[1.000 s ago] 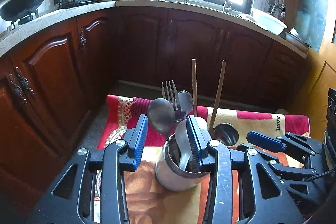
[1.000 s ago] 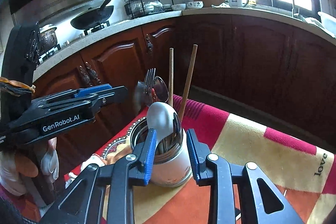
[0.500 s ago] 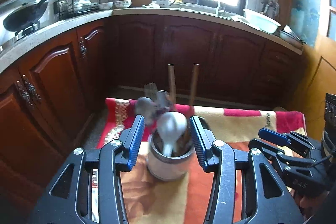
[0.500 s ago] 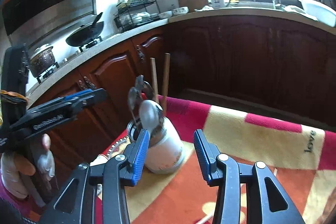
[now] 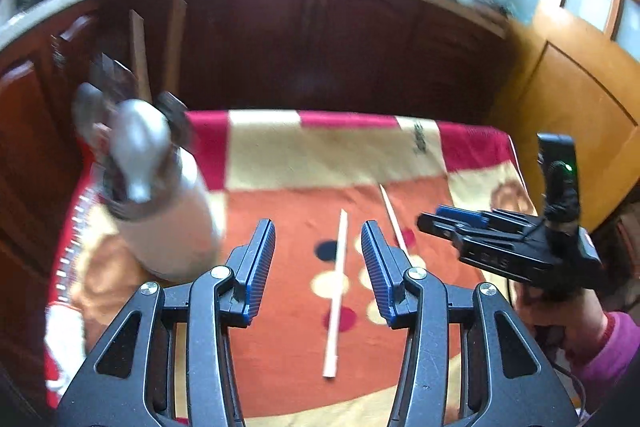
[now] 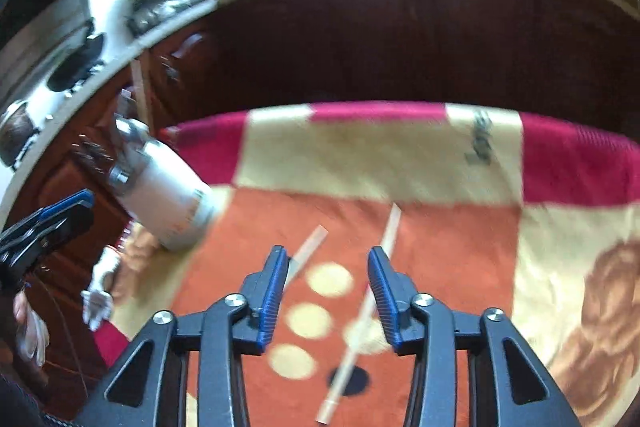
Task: Organize utensils
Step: 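Move both tools over the wooden chopsticks and close each on one, then lift the chopsticks and lower them into the white jar with both tools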
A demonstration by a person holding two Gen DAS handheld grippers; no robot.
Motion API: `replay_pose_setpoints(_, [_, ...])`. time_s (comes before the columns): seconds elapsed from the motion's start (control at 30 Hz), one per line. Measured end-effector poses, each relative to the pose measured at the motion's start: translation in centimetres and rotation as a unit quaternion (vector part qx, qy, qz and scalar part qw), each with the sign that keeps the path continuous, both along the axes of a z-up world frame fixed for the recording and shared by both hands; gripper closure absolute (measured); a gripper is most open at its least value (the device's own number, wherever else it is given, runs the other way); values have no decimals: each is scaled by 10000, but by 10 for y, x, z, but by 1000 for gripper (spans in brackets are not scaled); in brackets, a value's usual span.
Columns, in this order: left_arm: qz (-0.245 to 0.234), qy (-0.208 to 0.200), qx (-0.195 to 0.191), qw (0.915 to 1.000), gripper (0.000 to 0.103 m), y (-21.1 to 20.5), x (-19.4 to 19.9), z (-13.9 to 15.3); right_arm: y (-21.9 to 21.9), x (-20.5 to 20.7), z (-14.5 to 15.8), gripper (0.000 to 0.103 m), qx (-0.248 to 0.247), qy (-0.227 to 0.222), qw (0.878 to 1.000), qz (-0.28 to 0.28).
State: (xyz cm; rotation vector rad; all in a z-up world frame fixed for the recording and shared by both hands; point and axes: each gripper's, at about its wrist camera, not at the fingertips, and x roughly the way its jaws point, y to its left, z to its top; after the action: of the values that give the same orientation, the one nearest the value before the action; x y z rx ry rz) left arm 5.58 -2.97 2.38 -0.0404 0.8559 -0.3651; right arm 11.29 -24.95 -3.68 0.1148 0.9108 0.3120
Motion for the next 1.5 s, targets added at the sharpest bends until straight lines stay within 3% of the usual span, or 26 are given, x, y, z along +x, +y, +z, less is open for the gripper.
replay_pose_setpoints(0.33, [-298,949,155,9949,59,-44,55,-79,-7,47,-51,78,-182,531,9981,-252])
replay_pose_setpoints(0.6, [-628,1161,639,9892,59,-78,94,-113,-13,66,-58,82,-270,648,9974,-165])
replay_pose_setpoints(0.7, [-728,1196,869,9863,62,-88,98,-121,-13,67,-59,94,-392,603,9974,-94])
replay_pose_setpoints(0.77, [-741,1088,1003,9862,88,-91,98,-122,-13,67,-59,95,-405,543,9977,-47])
replay_pose_setpoints(0.87, [-719,1197,804,9869,99,-87,101,-122,-18,60,-56,97,-311,464,9984,-73])
replay_pose_setpoints(1.03, [-637,1178,244,9907,99,-64,87,-102,-27,36,-28,98,132,123,9998,-107])
replay_pose_setpoints(1.3, [-426,516,-360,9971,99,-22,45,-29,-25,-2,28,98,605,-348,9975,98])
replay_pose_setpoints(1.5, [-65,-34,-829,9965,99,36,26,37,-2,-21,77,98,830,-784,9926,417])
